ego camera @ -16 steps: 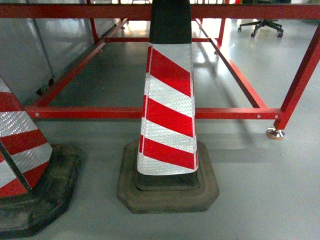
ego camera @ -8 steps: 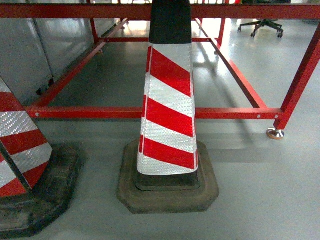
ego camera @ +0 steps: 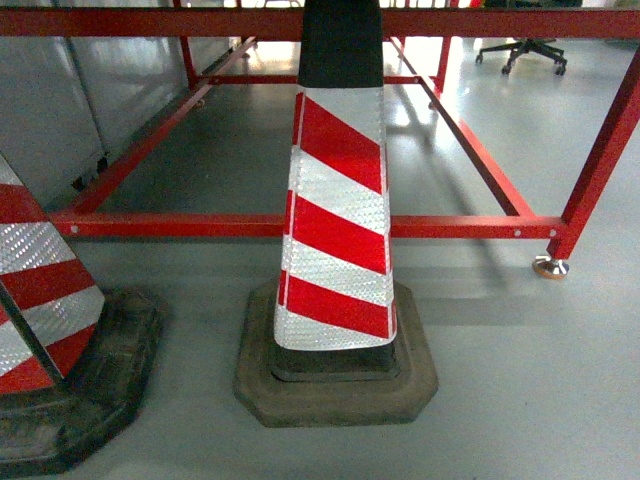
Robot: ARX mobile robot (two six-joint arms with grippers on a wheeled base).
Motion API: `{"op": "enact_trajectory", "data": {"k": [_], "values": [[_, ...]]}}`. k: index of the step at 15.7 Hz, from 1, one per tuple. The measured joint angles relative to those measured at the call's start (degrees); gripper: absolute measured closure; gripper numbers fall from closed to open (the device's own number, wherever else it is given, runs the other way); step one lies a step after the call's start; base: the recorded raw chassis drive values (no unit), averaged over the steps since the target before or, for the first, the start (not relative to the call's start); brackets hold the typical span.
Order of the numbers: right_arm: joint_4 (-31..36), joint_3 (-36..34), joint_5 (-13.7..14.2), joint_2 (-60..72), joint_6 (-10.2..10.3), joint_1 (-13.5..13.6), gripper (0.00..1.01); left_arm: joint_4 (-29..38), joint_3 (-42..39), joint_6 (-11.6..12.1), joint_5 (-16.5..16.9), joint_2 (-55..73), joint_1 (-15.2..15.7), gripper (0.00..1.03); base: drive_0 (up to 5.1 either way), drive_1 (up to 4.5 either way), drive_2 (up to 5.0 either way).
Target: Sort blue parts and orange caps into right shelf containers
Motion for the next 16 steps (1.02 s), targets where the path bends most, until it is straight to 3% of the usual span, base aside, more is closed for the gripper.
{"op": "enact_trajectory", "data": {"k": [16], "values": [[0.0,0.0,0.0,0.0,0.4,0.0,0.03,0.0,0.0,0.5,-0.1,0.0,0.0,0.05,0.0,0.0,0.0]]}}
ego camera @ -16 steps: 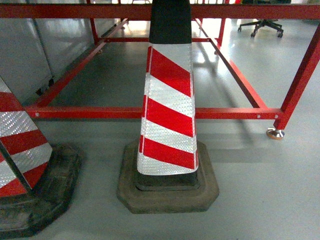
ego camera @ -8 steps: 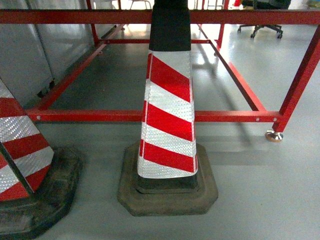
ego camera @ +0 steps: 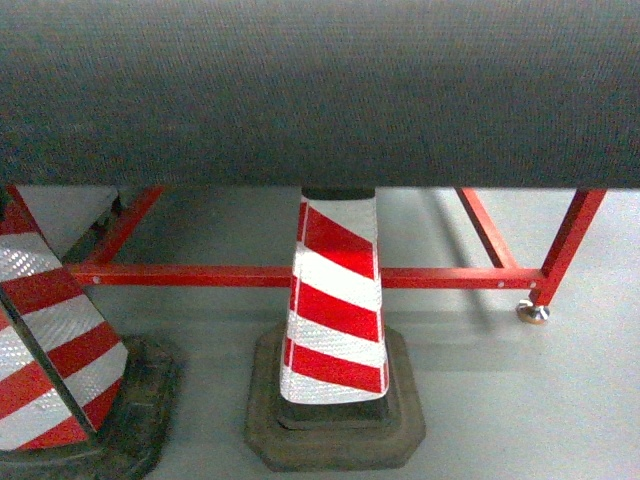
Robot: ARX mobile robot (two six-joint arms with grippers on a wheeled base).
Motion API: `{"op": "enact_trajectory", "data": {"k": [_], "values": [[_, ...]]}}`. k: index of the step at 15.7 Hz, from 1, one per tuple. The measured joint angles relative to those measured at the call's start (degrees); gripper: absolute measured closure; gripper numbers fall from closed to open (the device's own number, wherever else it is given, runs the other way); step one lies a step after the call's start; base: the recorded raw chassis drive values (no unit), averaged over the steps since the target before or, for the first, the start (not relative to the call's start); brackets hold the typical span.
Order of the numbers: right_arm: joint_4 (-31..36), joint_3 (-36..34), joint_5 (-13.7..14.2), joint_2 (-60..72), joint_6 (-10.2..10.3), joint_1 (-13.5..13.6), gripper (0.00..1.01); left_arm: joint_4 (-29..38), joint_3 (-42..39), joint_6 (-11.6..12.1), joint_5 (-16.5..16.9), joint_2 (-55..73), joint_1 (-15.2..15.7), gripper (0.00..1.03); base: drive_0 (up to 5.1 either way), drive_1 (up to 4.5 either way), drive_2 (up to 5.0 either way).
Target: Sort blue parts and orange caps into right shelf containers
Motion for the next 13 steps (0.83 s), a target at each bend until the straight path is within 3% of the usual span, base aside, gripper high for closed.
{"op": "enact_trajectory", "data": {"k": [13], "values": [[0.0,0.0,0.0,0.0,0.1,0.0,0.03,0.0,0.0,0.0,0.1,0.0,0.0,0.05,0.0,0.0,0.0]]}}
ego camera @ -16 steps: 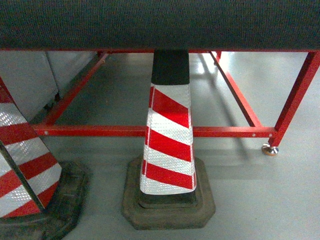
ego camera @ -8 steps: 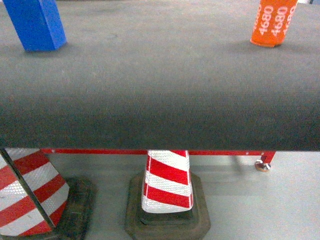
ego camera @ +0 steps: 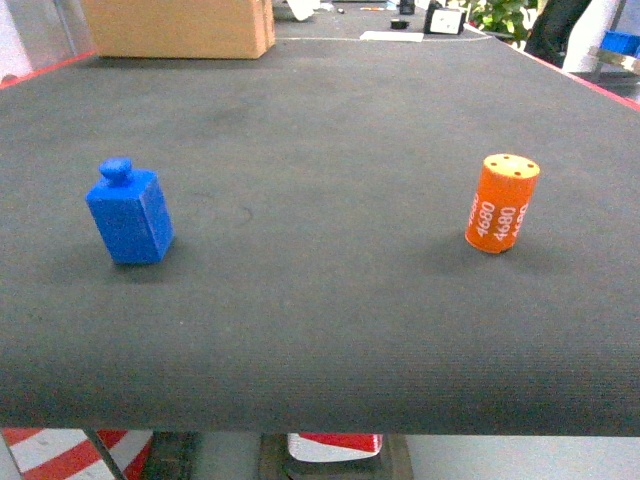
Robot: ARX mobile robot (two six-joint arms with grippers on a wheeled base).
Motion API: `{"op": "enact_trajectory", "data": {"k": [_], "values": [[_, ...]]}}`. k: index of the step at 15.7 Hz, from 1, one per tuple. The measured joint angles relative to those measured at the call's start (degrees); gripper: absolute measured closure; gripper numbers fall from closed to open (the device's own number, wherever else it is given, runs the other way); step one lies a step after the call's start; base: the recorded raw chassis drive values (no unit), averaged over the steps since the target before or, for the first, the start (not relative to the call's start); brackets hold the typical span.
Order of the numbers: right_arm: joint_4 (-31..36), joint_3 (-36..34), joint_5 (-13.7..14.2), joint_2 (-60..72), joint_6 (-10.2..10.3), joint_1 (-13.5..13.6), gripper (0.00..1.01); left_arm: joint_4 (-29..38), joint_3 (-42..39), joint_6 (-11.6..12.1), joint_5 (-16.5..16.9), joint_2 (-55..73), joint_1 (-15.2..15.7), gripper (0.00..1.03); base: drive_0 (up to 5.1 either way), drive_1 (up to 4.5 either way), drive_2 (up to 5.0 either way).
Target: Sort blue parts and orange caps into right shelf containers
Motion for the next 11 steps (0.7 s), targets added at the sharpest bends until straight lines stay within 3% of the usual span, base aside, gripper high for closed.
{"op": "enact_trajectory", "data": {"k": [11], "values": [[0.0,0.0,0.0,0.0,-0.1,0.0,0.03,0.0,0.0,0.0,0.0,0.0,0.0,0.05,0.0,0.0,0.0]]}}
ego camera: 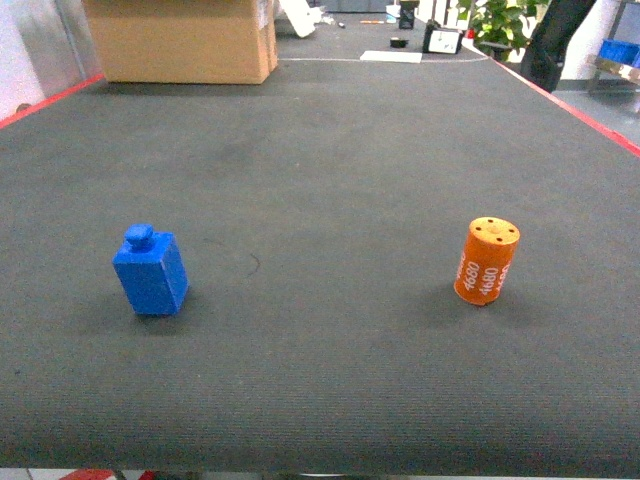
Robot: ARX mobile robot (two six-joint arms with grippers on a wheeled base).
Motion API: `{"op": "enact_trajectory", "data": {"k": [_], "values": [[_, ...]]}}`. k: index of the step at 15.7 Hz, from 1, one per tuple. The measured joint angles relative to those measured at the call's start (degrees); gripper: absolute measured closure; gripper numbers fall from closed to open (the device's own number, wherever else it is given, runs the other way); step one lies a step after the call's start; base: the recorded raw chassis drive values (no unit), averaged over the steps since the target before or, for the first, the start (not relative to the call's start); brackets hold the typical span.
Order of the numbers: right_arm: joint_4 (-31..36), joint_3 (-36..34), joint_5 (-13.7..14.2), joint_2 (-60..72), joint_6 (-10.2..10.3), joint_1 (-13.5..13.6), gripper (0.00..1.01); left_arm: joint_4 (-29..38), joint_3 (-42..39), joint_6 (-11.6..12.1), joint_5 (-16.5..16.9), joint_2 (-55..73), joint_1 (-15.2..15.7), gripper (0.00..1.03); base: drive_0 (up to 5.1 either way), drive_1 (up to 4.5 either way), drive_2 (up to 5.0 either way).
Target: Sort blue parts and orange caps into right shelf containers
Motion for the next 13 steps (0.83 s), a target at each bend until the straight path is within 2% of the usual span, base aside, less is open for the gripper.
{"op": "enact_trajectory", "data": {"k": [13], "values": [[0.0,0.0,0.0,0.0,0.0,0.0,0.03,0.0,0.0,0.0,0.0,0.0,0.0,0.05,0.0,0.0,0.0]]}}
